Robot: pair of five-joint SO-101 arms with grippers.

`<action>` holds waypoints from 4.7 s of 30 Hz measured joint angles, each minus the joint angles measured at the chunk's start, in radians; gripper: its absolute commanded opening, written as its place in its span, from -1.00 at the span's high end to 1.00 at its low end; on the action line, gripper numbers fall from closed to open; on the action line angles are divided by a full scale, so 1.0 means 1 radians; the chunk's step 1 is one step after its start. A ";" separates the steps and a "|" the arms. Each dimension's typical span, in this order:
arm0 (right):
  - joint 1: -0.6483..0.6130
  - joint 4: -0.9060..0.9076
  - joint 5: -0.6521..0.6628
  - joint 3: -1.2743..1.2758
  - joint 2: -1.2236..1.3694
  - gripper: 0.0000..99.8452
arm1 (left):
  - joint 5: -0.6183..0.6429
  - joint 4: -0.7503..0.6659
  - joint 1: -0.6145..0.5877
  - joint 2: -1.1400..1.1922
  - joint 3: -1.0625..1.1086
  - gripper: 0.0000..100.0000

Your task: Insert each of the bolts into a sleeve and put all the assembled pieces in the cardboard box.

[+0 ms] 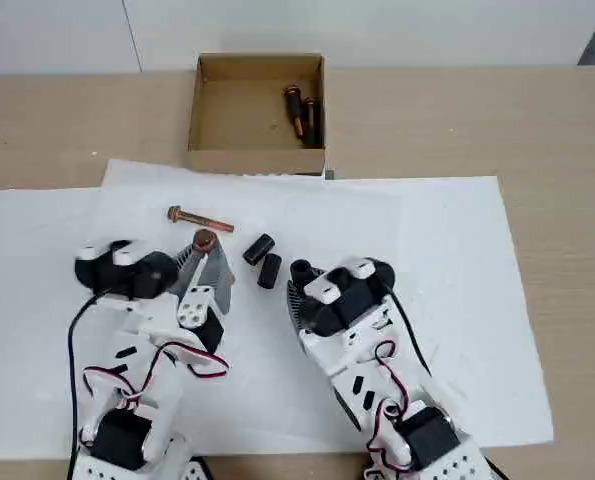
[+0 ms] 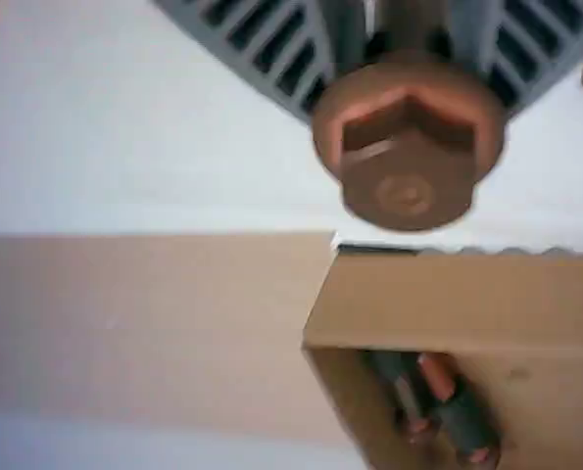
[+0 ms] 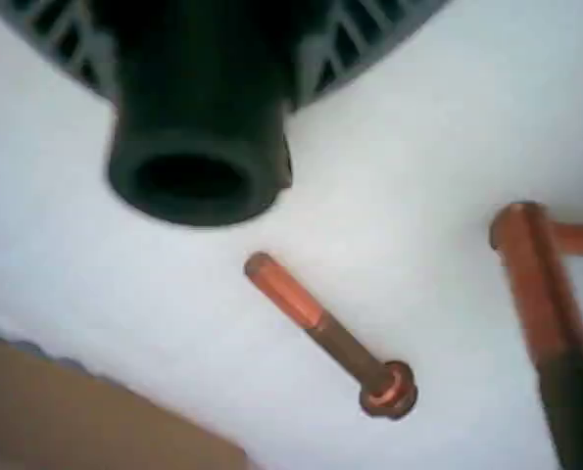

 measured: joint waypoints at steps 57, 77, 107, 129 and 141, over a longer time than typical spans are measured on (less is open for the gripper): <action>-0.143 -0.017 0.199 0.048 0.003 0.99 | 0.245 0.157 0.130 -0.017 -0.144 0.99; -0.181 -0.044 0.265 0.048 0.005 0.99 | 0.083 0.117 0.204 -0.020 -0.094 0.99; -0.180 -0.069 0.279 0.049 0.003 0.99 | 0.164 0.048 0.203 -0.018 -0.091 0.99; -0.140 -0.089 0.192 0.049 0.006 0.99 | 0.172 -0.026 0.204 -0.021 0.006 0.99; -0.138 -0.089 0.190 0.049 0.006 0.99 | 0.163 0.020 0.241 -0.023 0.025 0.99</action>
